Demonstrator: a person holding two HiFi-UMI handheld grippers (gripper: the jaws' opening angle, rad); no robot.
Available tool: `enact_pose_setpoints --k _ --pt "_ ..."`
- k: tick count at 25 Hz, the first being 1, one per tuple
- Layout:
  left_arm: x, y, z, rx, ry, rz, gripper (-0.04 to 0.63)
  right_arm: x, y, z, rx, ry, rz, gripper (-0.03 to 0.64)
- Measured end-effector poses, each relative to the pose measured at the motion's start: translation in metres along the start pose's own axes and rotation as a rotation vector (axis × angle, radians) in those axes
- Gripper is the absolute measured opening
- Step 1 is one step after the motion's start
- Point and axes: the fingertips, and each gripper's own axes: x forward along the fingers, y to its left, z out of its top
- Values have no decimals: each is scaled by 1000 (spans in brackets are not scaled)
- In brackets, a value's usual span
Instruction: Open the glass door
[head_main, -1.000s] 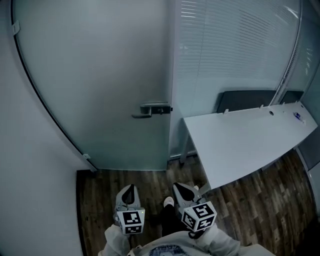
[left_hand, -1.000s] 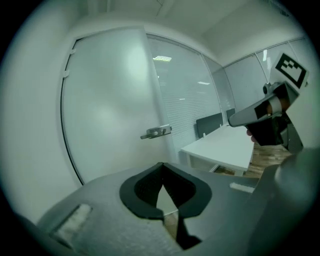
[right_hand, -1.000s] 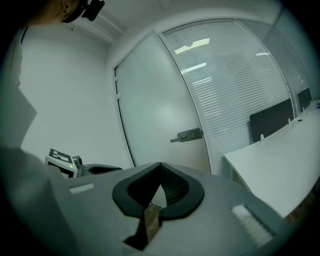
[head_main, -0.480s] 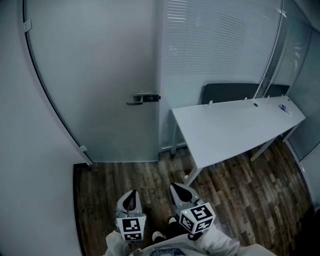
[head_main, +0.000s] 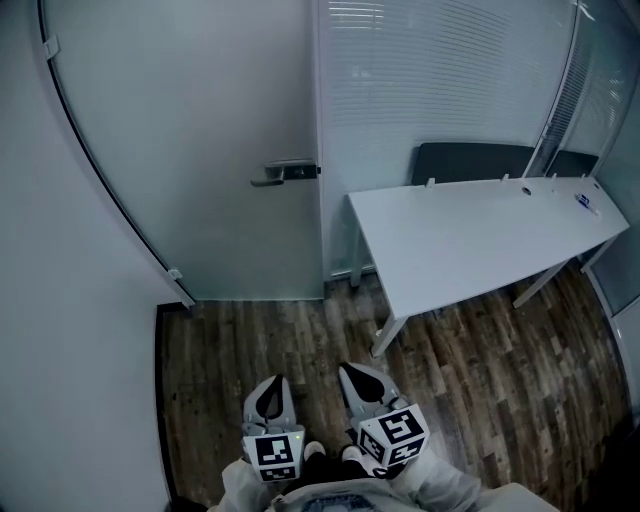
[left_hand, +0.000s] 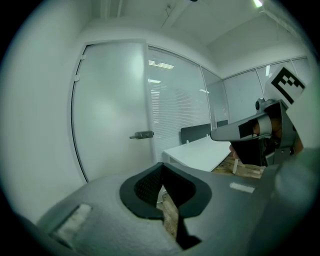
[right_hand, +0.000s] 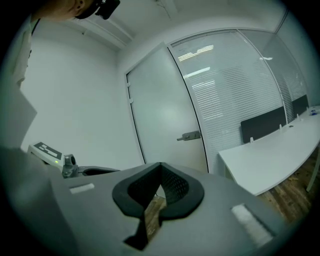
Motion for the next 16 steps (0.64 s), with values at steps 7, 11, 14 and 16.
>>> enact_pose_setpoints --k 7,11,14,16 --pt "1 -11 10 0 -17 22 2 -14 -12 1 -3 -4 2 5" --pt "1 -7 13 0 -31 36 2 -14 -11 2 -11 -8 4 5" --pt "-3 -3 12 -7 -40 42 2 -12 -6 -1 -16 -1 8 5" --pt "-4 0 13 -8 -48 43 2 -11 -4 -2 -18 0 7 5"
